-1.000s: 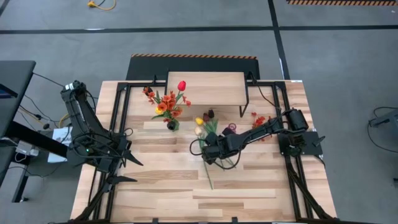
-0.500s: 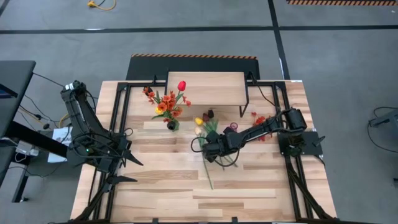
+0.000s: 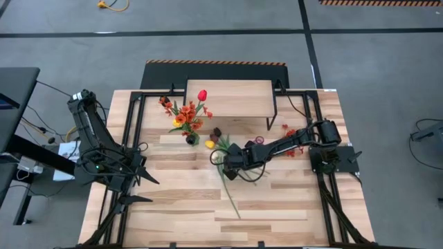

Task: Pick and place flowers into a vace then onto a shelf
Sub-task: Put the yellow tulip into the purple vase

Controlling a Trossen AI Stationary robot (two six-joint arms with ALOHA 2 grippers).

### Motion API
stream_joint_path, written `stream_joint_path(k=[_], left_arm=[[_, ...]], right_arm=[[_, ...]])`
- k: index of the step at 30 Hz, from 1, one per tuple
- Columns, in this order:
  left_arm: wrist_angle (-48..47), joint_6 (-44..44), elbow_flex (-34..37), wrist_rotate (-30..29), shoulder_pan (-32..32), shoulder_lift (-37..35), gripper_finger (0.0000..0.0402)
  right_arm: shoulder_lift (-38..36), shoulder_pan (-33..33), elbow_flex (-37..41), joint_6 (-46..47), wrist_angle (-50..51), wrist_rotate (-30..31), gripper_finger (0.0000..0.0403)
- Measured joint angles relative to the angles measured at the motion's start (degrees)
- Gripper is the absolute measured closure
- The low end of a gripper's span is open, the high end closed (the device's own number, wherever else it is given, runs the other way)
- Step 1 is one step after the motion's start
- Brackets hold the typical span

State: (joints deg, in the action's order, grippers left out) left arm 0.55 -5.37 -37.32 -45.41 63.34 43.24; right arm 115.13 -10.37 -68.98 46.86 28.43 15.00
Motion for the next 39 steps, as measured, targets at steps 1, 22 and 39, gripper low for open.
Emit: stream_joint_path(k=[1,22,39], left_arm=[[0.01,0.00,0.00,0.00,-0.01,0.00,0.0145],[-0.01,0.26,0.00,0.02,0.01,0.00,0.0145],[-0.03,0.26,0.00,0.00,0.01,0.00,0.0145]], right_arm=[[0.00,0.00,-0.01,0.21,0.04,0.19,0.0386],[0.55,-1.26,-4.89,-1.70,7.31,2.10,0.0395],[-1.86,-1.40,-4.89,-1.28,9.95,3.40,0.0400]])
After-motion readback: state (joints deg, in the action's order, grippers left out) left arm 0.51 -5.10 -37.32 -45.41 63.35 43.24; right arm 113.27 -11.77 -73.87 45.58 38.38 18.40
